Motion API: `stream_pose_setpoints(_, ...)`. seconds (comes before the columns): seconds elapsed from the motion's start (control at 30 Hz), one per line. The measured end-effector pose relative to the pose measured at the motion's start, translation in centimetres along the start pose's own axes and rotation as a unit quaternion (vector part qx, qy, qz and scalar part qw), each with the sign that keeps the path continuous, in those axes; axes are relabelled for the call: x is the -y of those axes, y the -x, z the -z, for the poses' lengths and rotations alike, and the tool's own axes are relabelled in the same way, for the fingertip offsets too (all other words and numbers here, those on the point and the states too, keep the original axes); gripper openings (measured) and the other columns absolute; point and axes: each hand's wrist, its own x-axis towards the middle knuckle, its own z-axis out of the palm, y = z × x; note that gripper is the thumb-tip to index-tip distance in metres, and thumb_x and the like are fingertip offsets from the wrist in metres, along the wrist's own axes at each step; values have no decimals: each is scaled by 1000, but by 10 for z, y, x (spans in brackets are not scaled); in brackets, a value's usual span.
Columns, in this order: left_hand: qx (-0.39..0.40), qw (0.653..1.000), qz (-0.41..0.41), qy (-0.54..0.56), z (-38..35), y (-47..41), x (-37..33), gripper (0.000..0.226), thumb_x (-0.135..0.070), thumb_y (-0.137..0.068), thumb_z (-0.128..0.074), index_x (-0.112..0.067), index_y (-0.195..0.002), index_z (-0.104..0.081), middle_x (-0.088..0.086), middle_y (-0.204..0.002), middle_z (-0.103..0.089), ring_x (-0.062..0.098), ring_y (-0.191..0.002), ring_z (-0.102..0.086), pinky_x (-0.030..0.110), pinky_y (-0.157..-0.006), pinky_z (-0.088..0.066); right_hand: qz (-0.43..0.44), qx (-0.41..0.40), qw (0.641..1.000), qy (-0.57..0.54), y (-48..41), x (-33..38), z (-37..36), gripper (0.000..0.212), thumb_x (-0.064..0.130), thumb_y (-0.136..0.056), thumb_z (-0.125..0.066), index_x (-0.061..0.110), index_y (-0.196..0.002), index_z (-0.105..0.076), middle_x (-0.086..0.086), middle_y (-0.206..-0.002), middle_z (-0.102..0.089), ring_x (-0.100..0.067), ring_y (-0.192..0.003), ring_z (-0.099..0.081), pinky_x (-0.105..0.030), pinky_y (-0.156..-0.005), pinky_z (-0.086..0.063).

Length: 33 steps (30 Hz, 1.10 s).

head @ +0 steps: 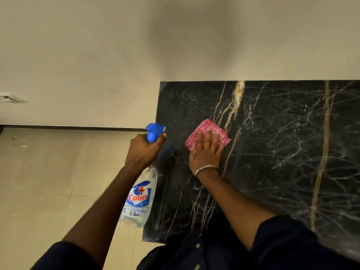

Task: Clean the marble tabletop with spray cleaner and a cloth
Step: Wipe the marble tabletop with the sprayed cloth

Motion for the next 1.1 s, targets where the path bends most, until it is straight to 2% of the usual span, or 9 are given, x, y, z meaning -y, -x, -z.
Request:
stream_pose_setpoints(0.17,7,1000,7,-12,-6,-2,3,34,-49,-89,-61,-16,-80,-57,7,-63,-63,21,-56,-62,29,-60,-52,195,96,975,45,44,55,-13,79,48,-101,-29,16,-151,24,-16,-159,26,-43,-142,28,-66,-114,11)
stream_pose_setpoints(0.27,19,999,21,-24,-9,-5,6,39,-52,-88,-61,-13,-88,-60,6,-66,-63,19,-58,-61,30,-62,-51,298,96,947,69,44,45,-16,84,49,-99,-33,19,-148,28,-13,-159,28,-40,-143,29,-63,-114,14)
stream_pose_setpoints(0.33,22,999,21,-34,-9,-4,8,42,-52,-87,-62,-11,-90,-60,5,-67,-62,18,-59,-60,27,-59,-49,351,81,928,89,30,22,-13,78,49,-100,-31,22,-152,21,-8,-161,25,-36,-146,24,-59,-116,13)
stream_pose_setpoints(0.4,24,999,24,-43,-9,-2,10,43,-53,-87,-61,-11,-89,-60,3,-64,-61,18,-59,-60,25,-57,-45,332,64,936,97,11,3,-7,70,48,-99,-29,24,-156,5,-6,-164,11,-33,-150,13,-58,-119,6)
stream_pose_setpoints(0.47,29,998,24,-44,-10,0,12,41,-53,-88,-60,-11,-88,-60,3,-62,-60,18,-59,-61,24,-56,-45,251,45,963,83,-8,-9,4,68,47,-97,-29,25,-157,-6,-6,-165,-1,-33,-151,5,-58,-119,2)
stream_pose_setpoints(0.63,34,998,35,-41,-12,2,11,42,-52,-89,-59,-10,-93,-59,3,-67,-59,17,-62,-59,23,-58,-42,110,34,991,66,-42,-33,21,70,57,-98,-21,27,-156,4,-5,-165,7,-33,-151,8,-57,-119,3)
stream_pose_setpoints(0.73,36,998,27,-43,-14,4,9,37,-49,-90,-59,-12,-90,-57,1,-64,-57,14,-59,-56,23,-57,-41,131,47,989,55,-34,-25,22,67,52,-100,-25,28,-156,3,-4,-165,8,-34,-150,12,-57,-119,4)
stream_pose_setpoints(0.93,44,997,27,-55,-27,9,0,37,-48,-90,-61,-11,-94,-58,1,-66,-57,12,-58,-55,20,-53,-38,267,74,958,81,17,-41,10,64,48,-100,-32,32,-156,-3,0,-165,4,-30,-151,8,-55,-120,4)
stream_pose_setpoints(1.1,68,997,2,-31,-43,17,-24,33,-47,-90,-60,-14,-96,-59,4,-74,-63,14,-66,-61,20,-56,-41,149,43,986,63,17,-94,24,63,44,-101,-31,32,-156,-4,2,-165,0,-29,-151,4,-53,-121,4)
